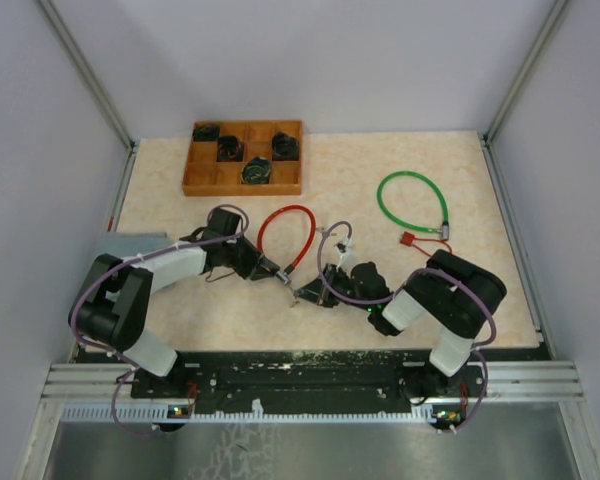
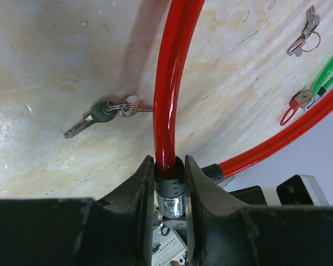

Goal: Unlock with the key
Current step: Pick up the lock from the center of the board, then unlock the lock.

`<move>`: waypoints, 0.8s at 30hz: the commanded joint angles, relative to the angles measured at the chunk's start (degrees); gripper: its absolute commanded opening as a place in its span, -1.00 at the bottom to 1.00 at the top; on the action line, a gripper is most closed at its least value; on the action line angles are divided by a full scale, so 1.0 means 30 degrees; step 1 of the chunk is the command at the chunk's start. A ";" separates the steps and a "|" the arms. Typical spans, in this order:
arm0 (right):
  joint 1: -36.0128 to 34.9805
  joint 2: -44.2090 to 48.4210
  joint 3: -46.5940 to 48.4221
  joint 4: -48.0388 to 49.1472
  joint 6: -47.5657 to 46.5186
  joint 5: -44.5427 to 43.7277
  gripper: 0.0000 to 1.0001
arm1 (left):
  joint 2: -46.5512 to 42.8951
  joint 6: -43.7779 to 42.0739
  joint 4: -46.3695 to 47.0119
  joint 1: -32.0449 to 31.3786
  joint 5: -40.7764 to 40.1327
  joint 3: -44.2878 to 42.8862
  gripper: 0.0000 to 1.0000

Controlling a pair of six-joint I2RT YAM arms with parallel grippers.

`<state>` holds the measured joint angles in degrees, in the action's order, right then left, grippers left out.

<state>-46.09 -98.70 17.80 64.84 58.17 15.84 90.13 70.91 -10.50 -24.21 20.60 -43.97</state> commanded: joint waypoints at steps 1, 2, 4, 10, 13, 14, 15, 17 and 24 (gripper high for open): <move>-0.0165 0.1181 0.0314 0.0857 -0.0106 -0.0559 -1.00 | -0.0044 0.0043 0.0822 0.0123 0.0608 0.0145 -1.00; -0.0166 0.1171 0.0285 0.0946 -0.0116 -0.0536 -1.00 | -0.0017 0.0013 0.0780 0.0103 0.0627 0.0151 -1.00; -0.0166 0.1174 0.0227 0.1282 -0.0113 -0.0433 -1.00 | 0.0014 0.0004 0.0735 0.0109 0.0620 0.0135 -1.00; -0.0166 0.1187 0.0339 0.1194 -0.0054 -0.0496 -1.00 | -0.0009 0.0061 0.0845 0.0121 0.0718 0.0198 -1.00; -0.0165 0.0964 0.0306 0.1172 0.0090 -0.0640 -1.00 | -0.0042 0.0062 0.0935 0.0104 0.0721 0.0232 -1.00; -0.0143 0.0884 0.0295 0.1190 0.0113 -0.0685 -1.00 | -0.0042 0.0063 0.0961 0.0108 0.0721 0.0244 -1.00; -0.0141 0.0790 0.0327 0.1200 0.0142 -0.0643 -1.00 | -0.0042 0.0085 0.0979 0.0116 0.0761 0.0267 -1.00; -0.0137 0.0606 0.0443 0.1259 0.0215 -0.0488 -1.00 | -0.0035 0.0134 0.1105 0.0116 0.0835 0.0303 -1.00; -0.0154 -0.0268 0.0621 0.2467 0.0960 0.0076 -1.00 | -0.0009 0.0332 0.1467 0.0103 0.1039 0.0482 -1.00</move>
<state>-46.09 -98.13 17.78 66.48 59.48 15.27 90.13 71.00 -8.91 -23.99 21.23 -43.09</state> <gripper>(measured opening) 0.010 0.288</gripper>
